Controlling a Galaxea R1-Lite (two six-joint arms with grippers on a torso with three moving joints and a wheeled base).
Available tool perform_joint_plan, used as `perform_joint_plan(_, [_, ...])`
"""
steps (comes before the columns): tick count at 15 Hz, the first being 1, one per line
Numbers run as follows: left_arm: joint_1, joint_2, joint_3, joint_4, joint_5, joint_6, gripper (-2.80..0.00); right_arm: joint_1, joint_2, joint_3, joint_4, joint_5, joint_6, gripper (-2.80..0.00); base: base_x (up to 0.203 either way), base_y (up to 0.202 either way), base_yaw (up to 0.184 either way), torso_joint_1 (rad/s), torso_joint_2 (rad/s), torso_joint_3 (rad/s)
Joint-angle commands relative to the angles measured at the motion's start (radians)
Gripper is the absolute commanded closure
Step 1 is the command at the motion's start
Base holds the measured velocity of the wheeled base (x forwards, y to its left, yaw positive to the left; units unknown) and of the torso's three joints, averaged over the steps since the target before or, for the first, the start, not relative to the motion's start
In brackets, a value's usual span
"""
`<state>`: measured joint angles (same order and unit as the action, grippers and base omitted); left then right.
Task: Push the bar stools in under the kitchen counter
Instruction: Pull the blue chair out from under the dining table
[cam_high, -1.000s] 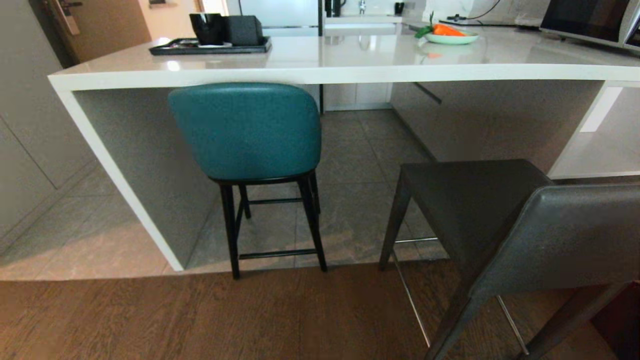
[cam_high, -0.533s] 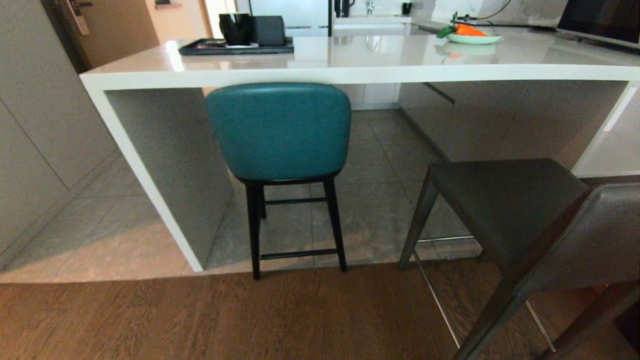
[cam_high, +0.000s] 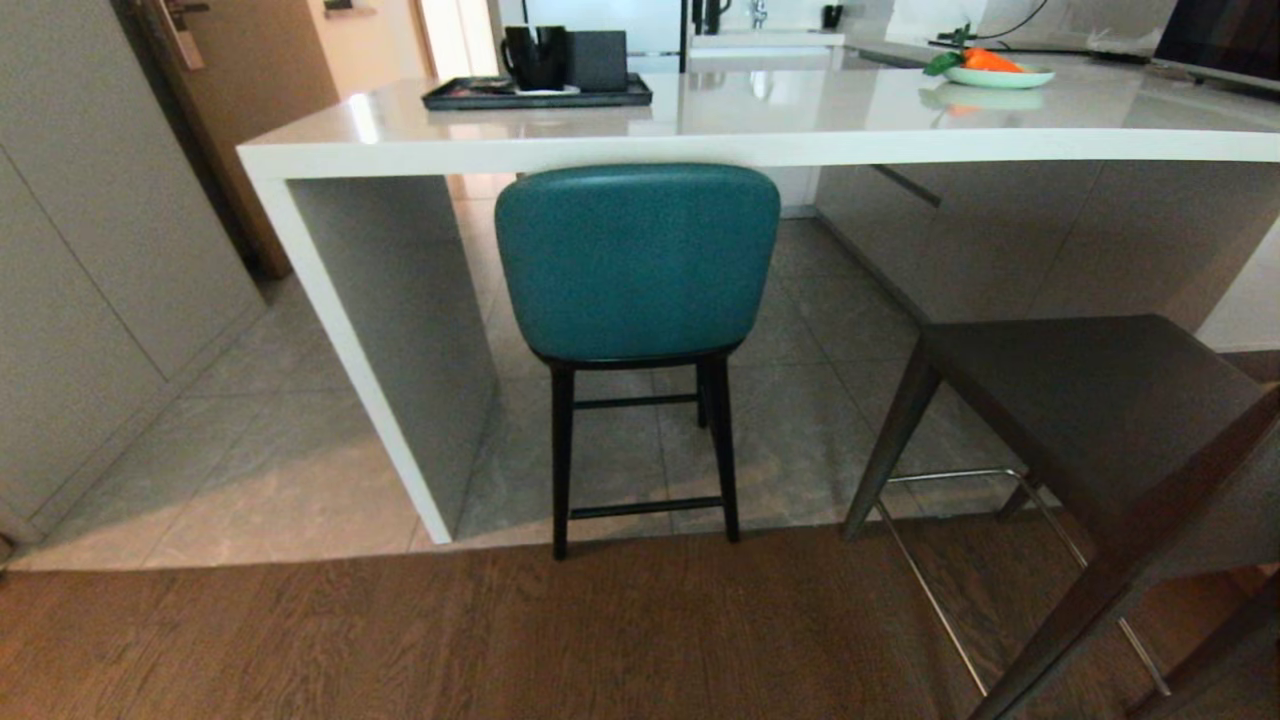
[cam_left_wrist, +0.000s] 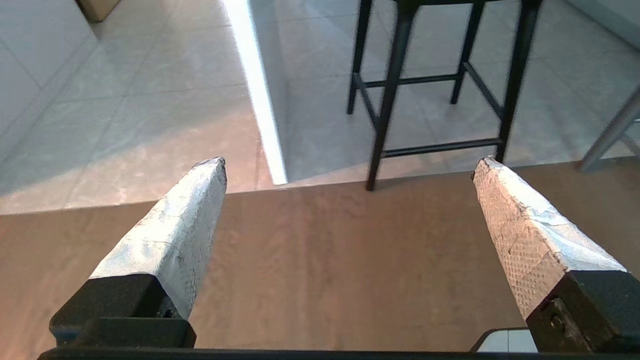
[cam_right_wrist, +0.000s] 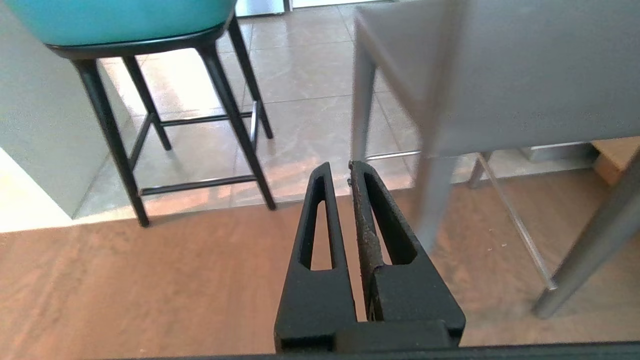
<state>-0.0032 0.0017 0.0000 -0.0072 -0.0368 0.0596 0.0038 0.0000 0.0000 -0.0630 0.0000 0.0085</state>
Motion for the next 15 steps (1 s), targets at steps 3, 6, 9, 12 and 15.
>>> perform_joint_plan(3, [0.001, 0.001, 0.002, 0.0, 0.0, 0.0, -2.8, 0.001, 0.001, 0.023, -0.001, 0.0, 0.001, 0.0, 0.0, 0.181, 0.0, 0.003, 0.0, 0.001])
perform_joint_plan(6, [0.001, 0.0, 0.002, 0.0, 0.0, -0.002, -2.8, 0.001, 0.002, 0.023, -0.001, 0.0, 0.0, 0.0, 0.0, 0.03, 0.0, -0.001, 0.0, 0.001])
perform_joint_plan(9, [0.0, 0.001, 0.0, 0.001, 0.008, -0.022, -2.8, 0.001, 0.002, 0.023, -0.001, 0.0, 0.001, 0.0, 0.0, 0.0, 0.0, 0.0, 0.0, 0.0])
perform_joint_plan(12, [0.0, 0.001, 0.001, 0.0, 0.008, -0.024, -2.8, 0.001, 0.002, 0.023, -0.001, 0.0, 0.001, 0.0, 0.0, 0.0, 0.0, 0.0, 0.0, 0.0])
perform_joint_plan(15, [0.002, 0.001, 0.001, 0.0, 0.008, -0.023, -2.8, 0.001, 0.002, 0.023, -0.001, 0.0, 0.001, 0.0, 0.0, 0.0, 0.0, 0.0, 0.0, 0.0])
